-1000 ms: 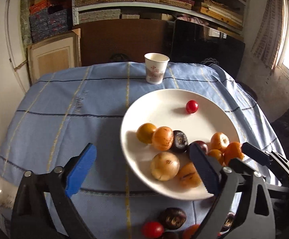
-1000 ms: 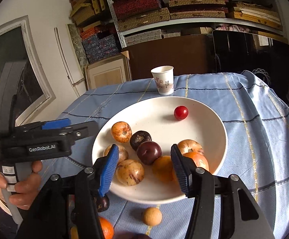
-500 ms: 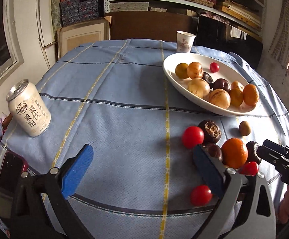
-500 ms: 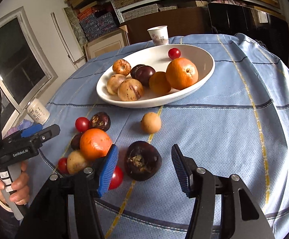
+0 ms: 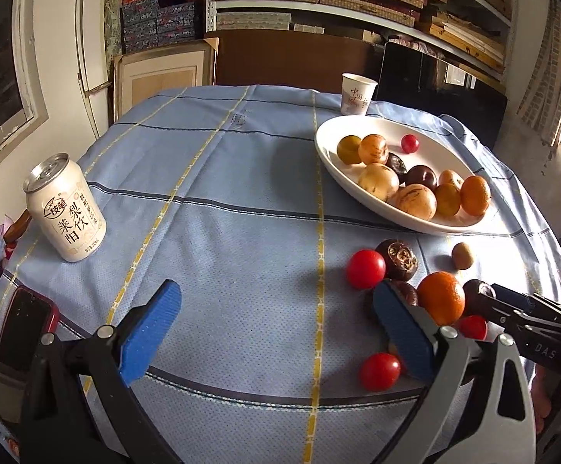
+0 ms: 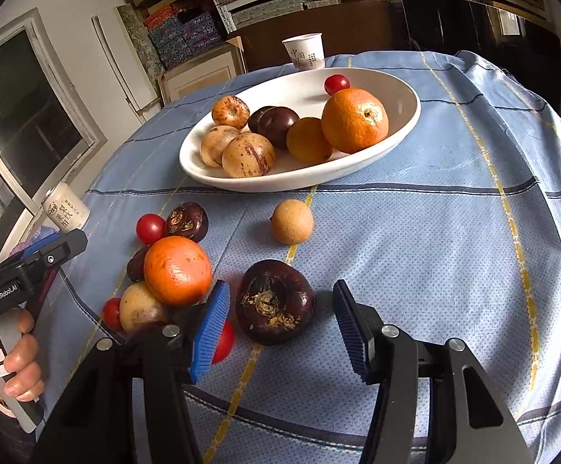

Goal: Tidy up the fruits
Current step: 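Move the right tool to a dark purple fruit while the left tool approaches a red tomato, then close the left tool on the red tomato while the right tool grasps the dark purple fruit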

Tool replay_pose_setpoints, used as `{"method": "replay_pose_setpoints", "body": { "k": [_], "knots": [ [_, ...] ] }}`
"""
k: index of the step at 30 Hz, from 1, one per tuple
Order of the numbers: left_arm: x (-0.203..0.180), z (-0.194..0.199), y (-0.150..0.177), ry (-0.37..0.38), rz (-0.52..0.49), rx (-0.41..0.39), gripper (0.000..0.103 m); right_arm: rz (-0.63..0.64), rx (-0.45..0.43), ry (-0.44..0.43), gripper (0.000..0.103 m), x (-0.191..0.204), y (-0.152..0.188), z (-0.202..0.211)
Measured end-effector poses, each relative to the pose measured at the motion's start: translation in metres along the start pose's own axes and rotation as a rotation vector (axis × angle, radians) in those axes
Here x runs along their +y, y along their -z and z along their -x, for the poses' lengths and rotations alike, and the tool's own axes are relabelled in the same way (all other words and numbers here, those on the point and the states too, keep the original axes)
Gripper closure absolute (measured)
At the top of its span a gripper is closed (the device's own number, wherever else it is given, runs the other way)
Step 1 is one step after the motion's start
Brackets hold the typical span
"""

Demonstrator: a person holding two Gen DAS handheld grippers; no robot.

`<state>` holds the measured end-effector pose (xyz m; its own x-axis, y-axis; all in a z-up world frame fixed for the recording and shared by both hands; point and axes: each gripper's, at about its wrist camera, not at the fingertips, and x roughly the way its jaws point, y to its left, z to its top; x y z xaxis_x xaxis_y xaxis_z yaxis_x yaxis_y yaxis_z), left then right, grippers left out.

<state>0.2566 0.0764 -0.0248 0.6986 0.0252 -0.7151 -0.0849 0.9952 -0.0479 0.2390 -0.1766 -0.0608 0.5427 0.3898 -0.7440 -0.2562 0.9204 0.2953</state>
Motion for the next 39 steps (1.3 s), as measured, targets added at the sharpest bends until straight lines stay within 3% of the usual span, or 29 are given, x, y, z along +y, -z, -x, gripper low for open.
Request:
{"method": "replay_pose_setpoints", "body": {
  "k": [9, 16, 20, 26, 32, 35, 37, 39],
  "knots": [
    [-0.010, 0.006, 0.002, -0.036, -0.047, -0.033, 0.005, -0.036, -0.016, 0.032, 0.047, 0.002, -0.003, -0.004],
    [-0.012, 0.007, 0.003, -0.047, -0.066, -0.040, 0.005, -0.030, -0.012, 0.145, 0.050, 0.015, -0.003, -0.009],
    [-0.013, 0.006, 0.003, -0.056, -0.076, -0.037, 0.005, -0.049, -0.010, 0.151, 0.060, 0.014, -0.003, -0.009],
    [-0.014, 0.006, 0.004, -0.050, -0.092, -0.032, 0.005, -0.053, -0.011, 0.145, 0.060, 0.013, -0.003, -0.006],
    [-0.029, 0.012, 0.015, 0.094, -0.241, -0.012, 0.005, -0.110, -0.013, 0.099, 0.060, 0.002, -0.002, -0.002],
    [-0.038, 0.020, 0.027, 0.146, -0.331, -0.028, 0.022, -0.113, -0.011, 0.095, 0.060, 0.002, -0.002, -0.002],
    [-0.037, 0.017, 0.031, 0.216, -0.332, 0.006, 0.044, -0.116, -0.010, 0.089, 0.060, 0.002, -0.002, -0.001],
    [-0.036, 0.011, 0.035, 0.272, -0.320, 0.057, 0.055, -0.117, -0.010, 0.087, 0.060, 0.002, -0.002, -0.001]
  ]
}}
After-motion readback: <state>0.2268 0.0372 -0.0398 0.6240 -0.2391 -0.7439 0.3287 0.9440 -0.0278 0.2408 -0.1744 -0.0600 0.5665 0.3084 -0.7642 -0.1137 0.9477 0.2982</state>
